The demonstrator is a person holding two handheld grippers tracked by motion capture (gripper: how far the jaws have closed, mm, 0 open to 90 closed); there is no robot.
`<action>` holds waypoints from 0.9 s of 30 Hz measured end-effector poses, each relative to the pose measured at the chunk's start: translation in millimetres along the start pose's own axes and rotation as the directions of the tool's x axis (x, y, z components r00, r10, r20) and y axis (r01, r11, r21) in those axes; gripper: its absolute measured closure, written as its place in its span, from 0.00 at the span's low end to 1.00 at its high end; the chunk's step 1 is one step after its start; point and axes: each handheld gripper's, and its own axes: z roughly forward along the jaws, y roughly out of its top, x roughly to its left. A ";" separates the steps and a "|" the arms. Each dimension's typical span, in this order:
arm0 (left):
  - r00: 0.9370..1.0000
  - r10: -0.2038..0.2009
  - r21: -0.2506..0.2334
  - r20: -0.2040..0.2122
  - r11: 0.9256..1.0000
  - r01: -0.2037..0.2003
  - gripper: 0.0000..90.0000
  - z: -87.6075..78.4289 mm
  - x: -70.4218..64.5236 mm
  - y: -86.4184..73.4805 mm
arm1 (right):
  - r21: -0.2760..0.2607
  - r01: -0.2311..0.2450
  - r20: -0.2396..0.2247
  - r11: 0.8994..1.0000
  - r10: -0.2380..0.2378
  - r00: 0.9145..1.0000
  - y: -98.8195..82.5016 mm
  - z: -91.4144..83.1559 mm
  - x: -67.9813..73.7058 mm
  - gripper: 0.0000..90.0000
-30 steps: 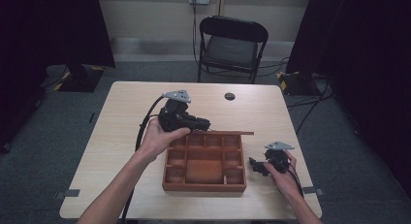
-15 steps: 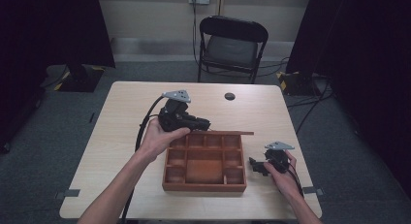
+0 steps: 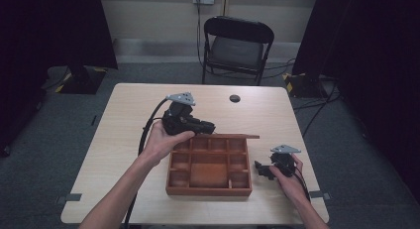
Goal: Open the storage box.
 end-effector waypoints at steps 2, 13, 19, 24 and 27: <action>1.000 -0.001 -0.001 0.000 1.000 0.001 0.92 -0.2 0.1 -0.1 | 0.000 -0.001 -0.001 1.000 0.001 1.000 0.0 0.1 0.0 0.11; 1.000 0.000 -0.003 0.003 1.000 0.000 0.92 -0.6 1.3 0.2 | 0.001 -0.002 -0.002 1.000 0.002 1.000 0.0 0.0 0.1 0.11; 1.000 0.000 -0.003 0.003 1.000 0.001 0.92 -0.6 1.4 0.2 | 0.000 0.000 0.000 1.000 0.000 1.000 0.0 0.0 0.0 0.11; 1.000 0.001 -0.005 0.003 1.000 -0.001 0.92 -0.6 1.2 0.0 | 0.001 -0.002 -0.001 1.000 0.002 1.000 0.0 -0.1 0.2 0.11; 1.000 0.002 -0.004 0.002 1.000 -0.002 0.93 -0.6 1.1 0.2 | 0.000 -0.001 -0.001 1.000 0.001 1.000 0.0 0.0 0.0 0.11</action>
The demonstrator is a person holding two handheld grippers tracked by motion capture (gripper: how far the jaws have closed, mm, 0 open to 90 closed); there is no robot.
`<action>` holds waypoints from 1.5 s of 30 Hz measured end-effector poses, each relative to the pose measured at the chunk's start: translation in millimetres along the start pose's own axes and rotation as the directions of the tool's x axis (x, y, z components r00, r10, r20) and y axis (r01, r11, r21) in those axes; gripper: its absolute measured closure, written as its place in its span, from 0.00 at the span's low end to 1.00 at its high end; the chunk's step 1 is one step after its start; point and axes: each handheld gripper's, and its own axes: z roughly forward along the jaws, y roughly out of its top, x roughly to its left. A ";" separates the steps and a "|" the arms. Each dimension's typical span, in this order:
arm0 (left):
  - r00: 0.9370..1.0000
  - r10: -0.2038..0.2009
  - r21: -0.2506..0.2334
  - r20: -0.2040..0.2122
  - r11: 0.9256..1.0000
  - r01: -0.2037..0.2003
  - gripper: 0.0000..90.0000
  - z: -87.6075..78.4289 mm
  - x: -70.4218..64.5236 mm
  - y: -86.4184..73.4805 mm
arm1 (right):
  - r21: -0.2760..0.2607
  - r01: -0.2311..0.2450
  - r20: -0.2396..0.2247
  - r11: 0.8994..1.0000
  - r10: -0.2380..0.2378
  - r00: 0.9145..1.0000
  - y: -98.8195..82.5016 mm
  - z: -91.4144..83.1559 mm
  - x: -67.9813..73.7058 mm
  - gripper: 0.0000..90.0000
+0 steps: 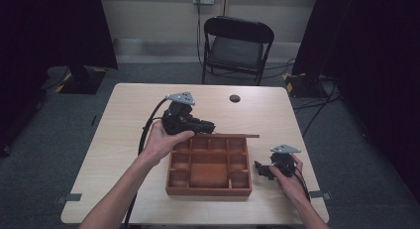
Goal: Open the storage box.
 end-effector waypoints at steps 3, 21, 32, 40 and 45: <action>1.000 0.000 0.001 0.002 1.000 0.000 0.93 -0.3 0.6 0.1 | 0.000 0.000 0.000 1.000 0.000 1.000 0.0 0.0 0.0 0.11; 1.000 0.001 0.000 0.000 1.000 -0.001 0.92 0.0 0.0 -0.1 | 0.000 0.000 0.001 1.000 0.000 1.000 0.0 -0.1 0.0 0.11; 1.000 0.001 0.002 0.002 1.000 -0.001 0.93 0.0 -0.2 -0.2 | 0.001 -0.001 -0.001 1.000 0.001 1.000 0.0 -0.1 0.1 0.11; 1.000 -0.001 0.003 0.003 1.000 0.001 0.92 -0.1 0.1 0.0 | 0.000 0.000 0.000 1.000 0.000 1.000 0.0 0.0 0.0 0.11; 1.000 0.000 0.003 0.003 1.000 0.000 0.92 0.0 0.1 0.1 | 0.000 0.000 0.000 1.000 0.000 1.000 0.0 0.0 0.0 0.11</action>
